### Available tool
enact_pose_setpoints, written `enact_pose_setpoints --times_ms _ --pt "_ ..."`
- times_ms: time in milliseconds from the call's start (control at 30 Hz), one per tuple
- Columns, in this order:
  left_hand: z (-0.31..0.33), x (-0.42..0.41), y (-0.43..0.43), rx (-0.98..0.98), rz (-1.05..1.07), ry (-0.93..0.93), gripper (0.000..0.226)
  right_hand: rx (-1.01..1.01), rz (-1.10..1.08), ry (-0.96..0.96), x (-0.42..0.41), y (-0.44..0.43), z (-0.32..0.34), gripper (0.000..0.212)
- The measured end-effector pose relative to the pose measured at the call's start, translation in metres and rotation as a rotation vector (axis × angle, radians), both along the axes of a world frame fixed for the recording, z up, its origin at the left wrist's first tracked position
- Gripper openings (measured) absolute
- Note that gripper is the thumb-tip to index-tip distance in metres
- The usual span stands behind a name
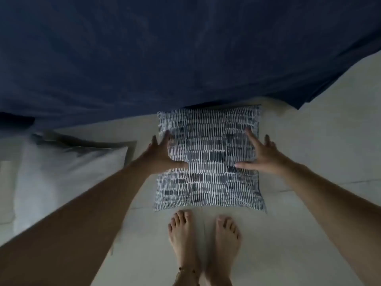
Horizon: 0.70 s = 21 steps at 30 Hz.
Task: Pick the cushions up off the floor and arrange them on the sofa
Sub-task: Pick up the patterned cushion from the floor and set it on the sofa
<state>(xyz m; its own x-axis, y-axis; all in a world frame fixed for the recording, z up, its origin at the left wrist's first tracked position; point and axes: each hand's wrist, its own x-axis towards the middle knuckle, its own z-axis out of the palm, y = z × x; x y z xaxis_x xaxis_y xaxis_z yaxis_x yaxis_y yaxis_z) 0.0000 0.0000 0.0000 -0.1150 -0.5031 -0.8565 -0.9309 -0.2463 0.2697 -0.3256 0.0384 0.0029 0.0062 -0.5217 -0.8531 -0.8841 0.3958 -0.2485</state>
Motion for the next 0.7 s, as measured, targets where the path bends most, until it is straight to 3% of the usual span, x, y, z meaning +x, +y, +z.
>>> enact_pose_setpoints --times_ms 100,167,300,433,700 --pt "-0.041 0.004 -0.001 0.081 0.175 0.123 0.160 0.018 -0.154 -0.176 0.002 -0.002 -0.042 0.142" --pt "-0.057 0.002 0.006 0.111 0.310 0.224 0.160 0.011 -0.238 -0.295 0.009 0.003 -0.062 0.145" --pt "-0.037 -0.014 0.020 -0.078 0.322 0.212 0.151 -0.054 -0.225 -0.286 0.014 0.010 -0.052 0.148" --pt "0.052 -0.019 0.030 -0.073 0.299 0.212 0.145 0.011 -0.167 -0.245 0.013 0.020 0.039 0.146" --pt "0.286 -0.015 0.042 -0.089 0.271 0.247 0.140 0.015 -0.145 -0.217 0.014 0.029 0.285 0.143"
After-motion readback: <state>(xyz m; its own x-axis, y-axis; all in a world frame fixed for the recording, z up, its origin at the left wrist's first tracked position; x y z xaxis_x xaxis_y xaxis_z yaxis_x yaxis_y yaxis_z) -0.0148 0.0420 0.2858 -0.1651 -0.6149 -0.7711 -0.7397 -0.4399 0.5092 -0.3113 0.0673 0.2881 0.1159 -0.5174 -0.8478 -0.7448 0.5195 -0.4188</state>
